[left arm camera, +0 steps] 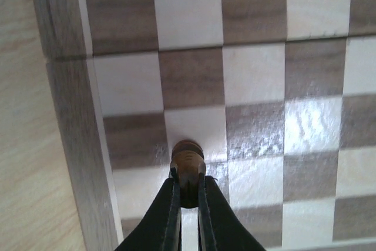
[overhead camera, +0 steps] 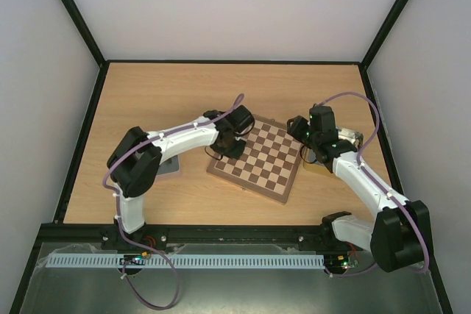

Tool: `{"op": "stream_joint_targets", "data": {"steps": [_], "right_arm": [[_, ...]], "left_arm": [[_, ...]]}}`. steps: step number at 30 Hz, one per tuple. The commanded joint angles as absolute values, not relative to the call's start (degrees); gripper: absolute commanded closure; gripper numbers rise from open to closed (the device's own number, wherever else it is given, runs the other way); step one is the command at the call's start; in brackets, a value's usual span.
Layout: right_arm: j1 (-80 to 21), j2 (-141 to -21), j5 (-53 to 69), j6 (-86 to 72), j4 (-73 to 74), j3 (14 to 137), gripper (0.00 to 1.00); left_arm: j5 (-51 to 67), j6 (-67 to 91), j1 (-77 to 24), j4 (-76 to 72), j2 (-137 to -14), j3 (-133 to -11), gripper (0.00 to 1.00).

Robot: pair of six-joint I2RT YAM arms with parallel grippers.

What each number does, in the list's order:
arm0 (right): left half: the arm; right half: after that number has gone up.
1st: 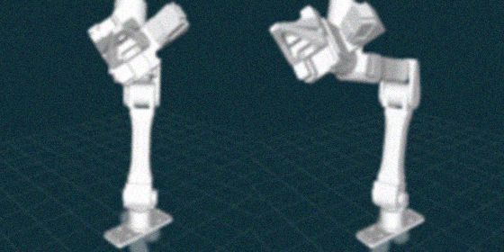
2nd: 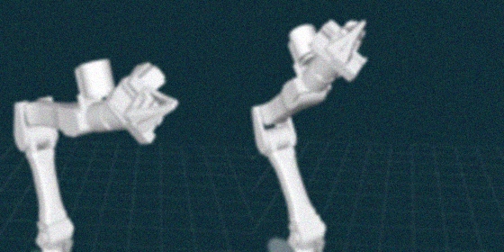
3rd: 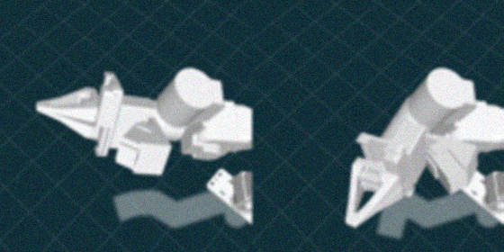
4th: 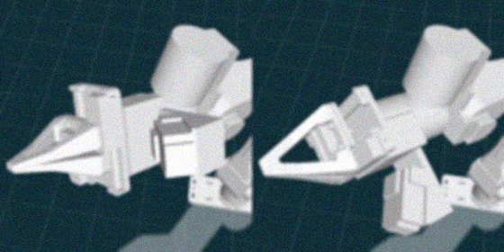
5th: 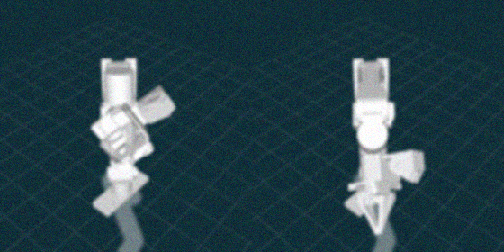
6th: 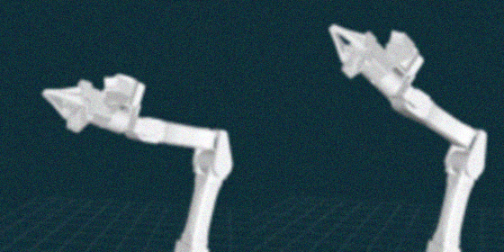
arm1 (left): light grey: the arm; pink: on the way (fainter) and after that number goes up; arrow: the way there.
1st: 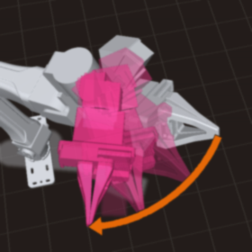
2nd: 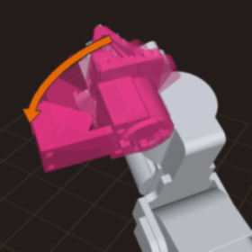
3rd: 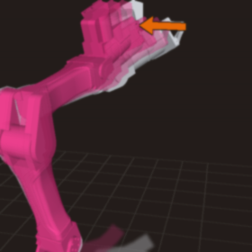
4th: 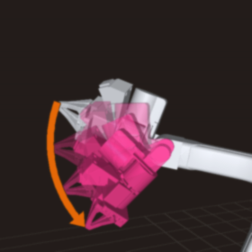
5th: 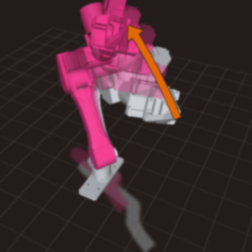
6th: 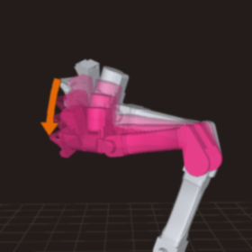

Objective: Set up the chess pieces on the board
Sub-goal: Place the chess piece on the chessboard.

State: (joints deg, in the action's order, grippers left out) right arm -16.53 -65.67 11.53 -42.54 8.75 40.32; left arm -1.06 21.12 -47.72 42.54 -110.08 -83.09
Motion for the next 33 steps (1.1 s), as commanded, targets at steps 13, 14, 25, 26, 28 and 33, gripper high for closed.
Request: {"op": "stream_joint_targets", "data": {"steps": [13,14,25,26,28,33], "right_arm": [[-16.71,-65.22,11.54,-44.65,7.91,39.34,0.53],[-16.76,-65.17,11.52,-44.63,7.91,39.37,0.53],[-16.76,-65.22,11.61,-44.60,7.80,39.01,0.53],[-16.75,-65.22,11.60,-44.57,7.82,38.99,0.53],[-16.75,-65.21,11.61,-44.56,7.75,38.85,0.53],[-16.75,-65.22,11.71,-44.62,7.74,38.67,0.53]], "left_arm": [[-0.31,21.53,-51.44,44.44,-101.56,-74.53,0.94],[-0.46,21.53,-51.46,44.43,-101.67,-74.61,0.93],[-0.85,22.09,-51.36,42.87,-103.25,-74.93,0.67],[-0.82,22.12,-51.40,42.70,-103.31,-74.82,0.67],[-0.31,22.10,-51.27,42.38,-103.48,-74.58,0.67],[0.14,22.10,-51.31,42.37,-103.80,-73.94,0.67]]}}
